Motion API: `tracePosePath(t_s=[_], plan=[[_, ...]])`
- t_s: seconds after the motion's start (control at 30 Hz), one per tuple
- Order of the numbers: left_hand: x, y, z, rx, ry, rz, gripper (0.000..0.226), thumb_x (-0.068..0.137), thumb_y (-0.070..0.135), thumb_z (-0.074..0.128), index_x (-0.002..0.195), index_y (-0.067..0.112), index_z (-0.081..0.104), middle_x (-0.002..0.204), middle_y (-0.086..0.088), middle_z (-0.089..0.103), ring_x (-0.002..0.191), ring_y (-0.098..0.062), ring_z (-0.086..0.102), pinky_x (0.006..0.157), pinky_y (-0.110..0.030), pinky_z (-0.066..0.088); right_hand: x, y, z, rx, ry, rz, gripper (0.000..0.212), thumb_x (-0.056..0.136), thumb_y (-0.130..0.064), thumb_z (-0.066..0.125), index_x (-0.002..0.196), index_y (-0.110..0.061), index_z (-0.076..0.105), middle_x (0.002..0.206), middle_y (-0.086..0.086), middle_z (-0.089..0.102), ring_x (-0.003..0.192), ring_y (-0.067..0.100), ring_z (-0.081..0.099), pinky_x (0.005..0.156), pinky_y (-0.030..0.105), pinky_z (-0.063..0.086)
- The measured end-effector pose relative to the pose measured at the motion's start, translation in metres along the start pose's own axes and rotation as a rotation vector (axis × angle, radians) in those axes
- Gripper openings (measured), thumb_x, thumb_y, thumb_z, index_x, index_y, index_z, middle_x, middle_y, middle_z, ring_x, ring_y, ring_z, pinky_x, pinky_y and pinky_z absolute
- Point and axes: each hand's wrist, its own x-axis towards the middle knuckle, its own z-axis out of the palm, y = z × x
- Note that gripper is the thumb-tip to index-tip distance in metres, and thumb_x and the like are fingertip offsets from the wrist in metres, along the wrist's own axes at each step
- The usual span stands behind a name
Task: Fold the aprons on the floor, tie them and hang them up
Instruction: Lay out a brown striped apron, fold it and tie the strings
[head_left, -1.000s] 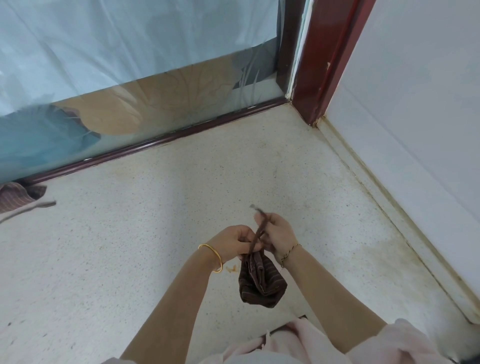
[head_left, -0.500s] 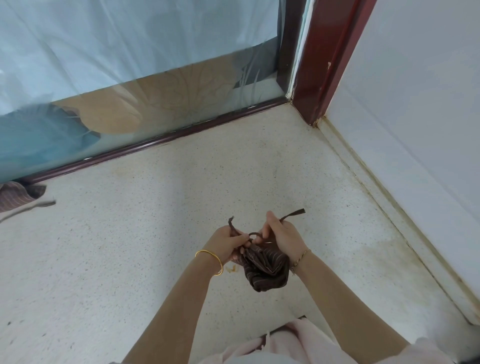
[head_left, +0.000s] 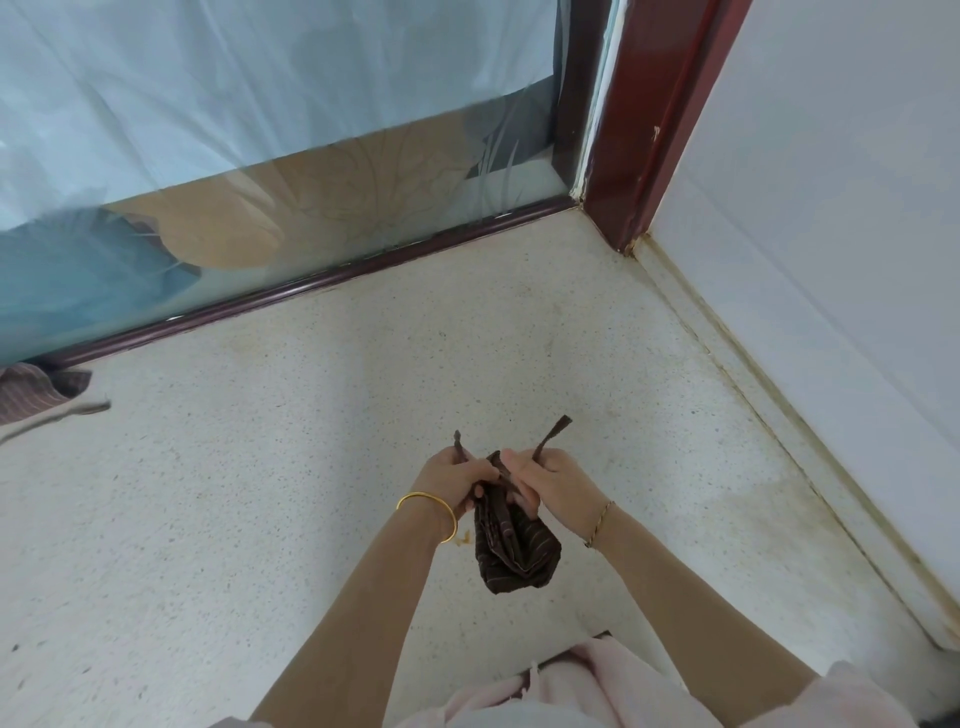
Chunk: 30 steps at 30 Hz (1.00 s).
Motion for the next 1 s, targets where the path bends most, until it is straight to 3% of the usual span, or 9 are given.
tracePosePath(t_s=[0.1,0.17,0.23,0.37,0.5,0.6,0.73,0.87,1.0], plan=[[0.001,0.000,-0.001,0.086,-0.003,0.041,0.026,0.075,-0.008,0.062,0.071,0.010,0.044,0.055,-0.006,0.047,0.049,-0.014,0.042,0.048,-0.024,0.035,0.002,-0.003,-0.004,0.399,0.152,0.112,0.050,0.098,-0.041,0.038,0.073,-0.009,0.067,0.057,0.006,0.058,0.061,0.020,0.062,0.073,0.039,0.055],[0.000,0.003,-0.002,0.149,-0.028,0.059,0.024,0.076,-0.008,0.061,0.071,0.009,0.045,0.054,-0.007,0.049,0.047,-0.014,0.043,0.047,-0.023,0.035,0.009,0.002,-0.008,0.566,0.328,0.164,0.044,0.098,-0.042,0.039,0.102,-0.009,0.067,0.075,0.008,0.063,0.070,0.022,0.063,0.068,0.042,0.057],[-0.001,0.005,-0.003,0.258,-0.056,0.085,0.022,0.076,-0.006,0.061,0.071,0.010,0.048,0.056,-0.006,0.050,0.048,-0.013,0.044,0.048,-0.022,0.036,0.016,0.006,-0.010,0.564,0.418,0.191,0.030,0.098,-0.033,0.046,0.113,-0.012,0.060,0.090,0.010,0.066,0.074,0.022,0.063,0.066,0.040,0.057],[-0.006,0.008,0.001,0.407,-0.089,0.170,0.022,0.075,-0.009,0.057,0.075,0.013,0.054,0.063,-0.002,0.054,0.053,-0.010,0.047,0.047,-0.017,0.039,0.017,0.004,-0.009,0.227,0.196,0.267,0.021,0.091,0.001,0.043,0.100,-0.005,0.061,0.091,0.013,0.068,0.072,0.017,0.065,0.068,0.030,0.056],[-0.009,0.006,0.005,0.485,-0.023,0.303,0.024,0.071,-0.009,0.057,0.077,0.014,0.059,0.066,0.001,0.060,0.059,-0.010,0.056,0.057,-0.022,0.047,0.016,0.008,-0.003,0.002,0.042,0.230,0.026,0.086,0.005,0.045,0.089,-0.013,0.063,0.085,0.002,0.066,0.075,0.011,0.064,0.063,0.019,0.052],[-0.011,0.003,0.010,0.575,0.054,0.405,0.026,0.070,-0.006,0.055,0.084,0.015,0.060,0.077,-0.001,0.067,0.075,-0.015,0.065,0.069,-0.029,0.055,0.019,0.012,0.002,0.022,0.067,0.199,0.015,0.090,-0.002,0.051,0.093,-0.012,0.061,0.085,0.002,0.065,0.075,0.010,0.062,0.061,0.016,0.050],[-0.010,-0.001,0.014,0.749,0.197,0.537,0.022,0.074,0.000,0.054,0.084,0.020,0.059,0.083,0.004,0.063,0.078,-0.013,0.060,0.070,-0.027,0.051,0.020,0.017,0.006,0.060,0.078,0.216,0.010,0.093,-0.008,0.053,0.094,-0.009,0.064,0.084,0.005,0.064,0.073,0.011,0.062,0.064,0.017,0.052],[-0.005,-0.011,0.011,0.836,0.224,0.661,0.013,0.080,0.003,0.056,0.087,0.012,0.061,0.090,0.002,0.053,0.079,-0.012,0.051,0.066,-0.011,0.037,0.021,0.017,-0.002,0.186,-0.026,0.246,0.017,0.090,-0.001,0.056,0.102,-0.002,0.069,0.090,0.012,0.068,0.081,0.017,0.066,0.078,0.027,0.056],[-0.002,-0.014,0.009,0.810,0.221,0.668,0.009,0.082,0.005,0.056,0.088,0.012,0.055,0.091,0.001,0.053,0.079,-0.013,0.050,0.065,-0.011,0.037,0.023,0.012,-0.006,0.174,-0.036,0.250,0.016,0.083,0.003,0.065,0.087,-0.011,0.071,0.087,0.008,0.070,0.080,0.016,0.068,0.078,0.026,0.056]])
